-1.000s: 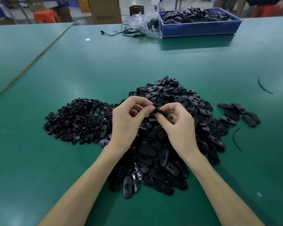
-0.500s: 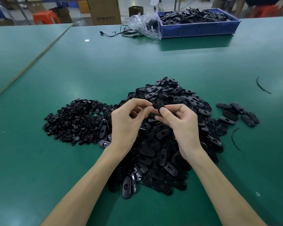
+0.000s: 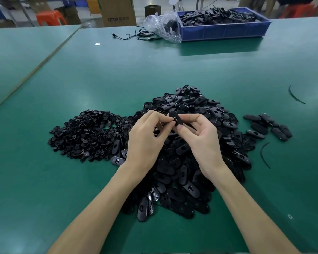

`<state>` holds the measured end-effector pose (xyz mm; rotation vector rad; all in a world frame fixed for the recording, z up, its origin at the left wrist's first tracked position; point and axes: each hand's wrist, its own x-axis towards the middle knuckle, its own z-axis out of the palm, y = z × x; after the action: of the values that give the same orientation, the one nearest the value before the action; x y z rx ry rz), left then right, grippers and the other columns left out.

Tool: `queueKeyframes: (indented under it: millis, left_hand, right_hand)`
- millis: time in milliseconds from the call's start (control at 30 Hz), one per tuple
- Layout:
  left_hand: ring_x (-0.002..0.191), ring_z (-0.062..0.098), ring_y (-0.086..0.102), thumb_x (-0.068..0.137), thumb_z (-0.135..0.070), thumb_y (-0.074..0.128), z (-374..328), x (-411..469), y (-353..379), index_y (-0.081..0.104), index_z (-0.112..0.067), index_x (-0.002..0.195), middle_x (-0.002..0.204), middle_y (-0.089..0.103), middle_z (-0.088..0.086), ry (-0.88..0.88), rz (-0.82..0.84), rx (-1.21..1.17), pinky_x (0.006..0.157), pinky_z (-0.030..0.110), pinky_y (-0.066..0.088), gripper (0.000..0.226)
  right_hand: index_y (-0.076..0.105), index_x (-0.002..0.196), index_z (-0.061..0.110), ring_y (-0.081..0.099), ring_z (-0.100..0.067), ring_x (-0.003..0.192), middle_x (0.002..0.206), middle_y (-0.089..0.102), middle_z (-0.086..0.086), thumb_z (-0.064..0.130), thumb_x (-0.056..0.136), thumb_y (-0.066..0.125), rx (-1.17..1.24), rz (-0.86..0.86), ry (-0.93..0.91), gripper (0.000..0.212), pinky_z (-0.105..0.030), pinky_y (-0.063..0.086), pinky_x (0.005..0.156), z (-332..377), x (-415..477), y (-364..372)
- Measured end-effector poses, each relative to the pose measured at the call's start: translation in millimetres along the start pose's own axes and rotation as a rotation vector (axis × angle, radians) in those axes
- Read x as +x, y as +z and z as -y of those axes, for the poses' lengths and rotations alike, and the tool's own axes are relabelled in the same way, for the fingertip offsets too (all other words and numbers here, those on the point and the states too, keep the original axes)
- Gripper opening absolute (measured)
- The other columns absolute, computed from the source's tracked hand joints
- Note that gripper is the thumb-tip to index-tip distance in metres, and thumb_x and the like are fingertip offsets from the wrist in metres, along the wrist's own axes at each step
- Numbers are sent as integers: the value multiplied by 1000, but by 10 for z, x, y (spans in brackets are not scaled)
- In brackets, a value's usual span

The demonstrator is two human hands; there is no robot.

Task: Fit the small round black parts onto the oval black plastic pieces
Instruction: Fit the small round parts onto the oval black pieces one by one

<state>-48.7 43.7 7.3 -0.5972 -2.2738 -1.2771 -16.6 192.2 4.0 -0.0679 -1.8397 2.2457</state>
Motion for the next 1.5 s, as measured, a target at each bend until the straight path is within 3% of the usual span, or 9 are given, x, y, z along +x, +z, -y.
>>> queueKeyframes:
  millis: [200,500,767,867,1000,1100,1267,1500]
  left_hand:
    - [76,20,58,96,-18,72,-22,-14,3,68,-13,93,90,62,-6,-3,-32,60,70,46,52,7]
    - [79,23,60,97,-18,72,-31,-23,-3,69,-12,94,90,63,-6,-30,-32,46,72,48,53,8]
    - [84,23,63,95,-17,75,-30,-33,-10,74,-10,94,96,69,-4,-20,-10,75,79,48,53,8]
    - [83,21,63,93,-18,77,-17,-18,-22,72,-12,92,93,67,-7,-61,16,44,77,42,53,7]
    - [82,12,62,83,-15,85,-16,31,-45,66,-23,95,96,63,-11,-177,11,-58,69,18,45,23]
    - [89,11,67,80,-11,86,-4,75,-88,68,-29,113,109,67,-10,-233,45,-153,73,23,52,42]
    - [84,12,69,80,-11,87,-16,85,-109,77,-20,98,93,72,-6,-278,107,-177,80,34,57,22]
    - [77,28,76,80,-7,88,-26,85,-118,76,-8,90,83,78,7,-434,148,-451,72,35,62,16]
  right_hand:
    - [68,117,6,75,-13,106,110,79,-4,-5,97,67,-61,23,-36,23,-19,57,90,19,-21,31]
    - [71,112,22,75,-14,108,110,79,2,-2,97,69,-123,68,-68,28,-27,59,96,14,-26,39]
    - [70,118,14,75,-16,109,113,78,-3,-4,102,60,-132,71,-81,25,-27,59,95,-28,-20,17]
    - [71,118,10,76,-18,108,113,78,-5,-5,102,59,-140,69,-80,24,-33,60,97,-50,-12,2]
    - [74,113,17,77,-19,104,111,78,0,-5,102,59,-174,77,-98,29,-38,61,97,-40,-18,5]
    - [75,115,18,78,-16,100,111,78,4,-2,104,58,-230,90,-111,28,-34,61,94,-28,-21,0]
    - [75,117,17,78,-8,90,108,79,6,1,104,59,-385,53,-173,26,-16,56,86,-26,-36,-6]
    - [74,107,16,76,-9,85,92,78,6,2,98,69,-390,-20,-178,17,-21,60,78,0,-25,-21]
